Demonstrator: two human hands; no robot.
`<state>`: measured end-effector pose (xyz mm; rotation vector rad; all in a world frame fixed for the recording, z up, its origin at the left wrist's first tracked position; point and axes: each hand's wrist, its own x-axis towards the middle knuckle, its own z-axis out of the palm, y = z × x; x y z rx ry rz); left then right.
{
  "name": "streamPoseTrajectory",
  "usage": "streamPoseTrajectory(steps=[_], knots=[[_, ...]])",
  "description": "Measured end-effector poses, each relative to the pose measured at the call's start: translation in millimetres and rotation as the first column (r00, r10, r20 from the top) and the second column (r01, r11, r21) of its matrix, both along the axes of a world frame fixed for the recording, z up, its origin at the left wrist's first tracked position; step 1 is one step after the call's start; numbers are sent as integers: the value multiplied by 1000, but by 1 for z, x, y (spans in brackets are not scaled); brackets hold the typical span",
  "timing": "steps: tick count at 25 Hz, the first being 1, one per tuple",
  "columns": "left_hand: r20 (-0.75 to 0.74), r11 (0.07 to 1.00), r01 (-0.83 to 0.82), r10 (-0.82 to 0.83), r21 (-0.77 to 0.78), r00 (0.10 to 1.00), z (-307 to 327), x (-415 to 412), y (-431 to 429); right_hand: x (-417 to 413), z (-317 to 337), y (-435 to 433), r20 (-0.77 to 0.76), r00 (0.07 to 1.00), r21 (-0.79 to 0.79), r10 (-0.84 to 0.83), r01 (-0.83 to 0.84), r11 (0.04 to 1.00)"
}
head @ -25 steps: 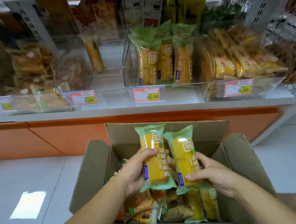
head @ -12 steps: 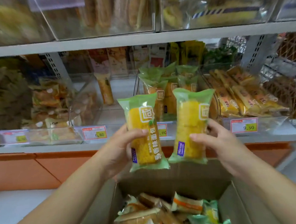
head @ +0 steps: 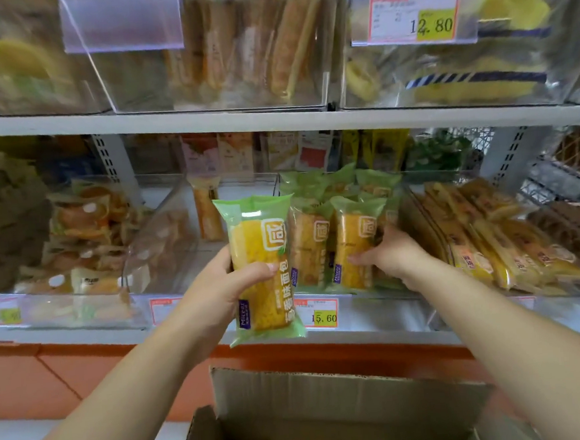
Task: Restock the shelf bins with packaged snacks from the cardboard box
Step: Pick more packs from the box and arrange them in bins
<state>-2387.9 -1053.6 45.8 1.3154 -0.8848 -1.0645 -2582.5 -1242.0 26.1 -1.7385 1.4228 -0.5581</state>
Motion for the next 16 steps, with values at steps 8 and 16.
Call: streamPoseTrajectory(steps=[8,16], knots=[[34,999,25,-26,19,999,-5,5,-1,16,-6,2,-102,995,-85,-12,3,996],[-11,997,71,-70,38,997,-1,-9,5,-5,12,19,-154,988,-225,-1,-34,974]])
